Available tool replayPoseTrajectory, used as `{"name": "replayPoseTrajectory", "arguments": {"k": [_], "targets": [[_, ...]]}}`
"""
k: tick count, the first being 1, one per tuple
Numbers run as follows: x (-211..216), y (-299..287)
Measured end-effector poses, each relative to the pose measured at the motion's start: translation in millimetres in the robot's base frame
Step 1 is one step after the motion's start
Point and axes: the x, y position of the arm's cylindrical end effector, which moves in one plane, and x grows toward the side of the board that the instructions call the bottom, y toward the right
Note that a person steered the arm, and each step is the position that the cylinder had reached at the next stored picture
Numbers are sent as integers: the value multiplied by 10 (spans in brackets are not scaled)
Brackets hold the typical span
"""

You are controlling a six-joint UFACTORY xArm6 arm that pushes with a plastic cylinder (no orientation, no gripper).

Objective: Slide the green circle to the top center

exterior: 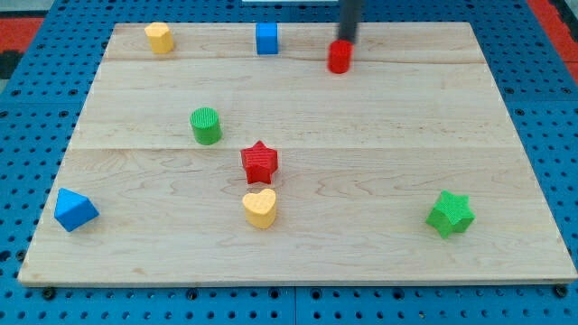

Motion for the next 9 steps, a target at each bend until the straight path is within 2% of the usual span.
{"name": "replayPoseTrajectory", "arguments": {"k": [1,2,3,4,5,6,7,8,9], "targets": [[82,-222],[463,-1347],[1132,-1974],[1568,-1846],[1870,-1957],[1754,-1452],[1630,-1324],[1610,-1945],[1450,-1267]]}}
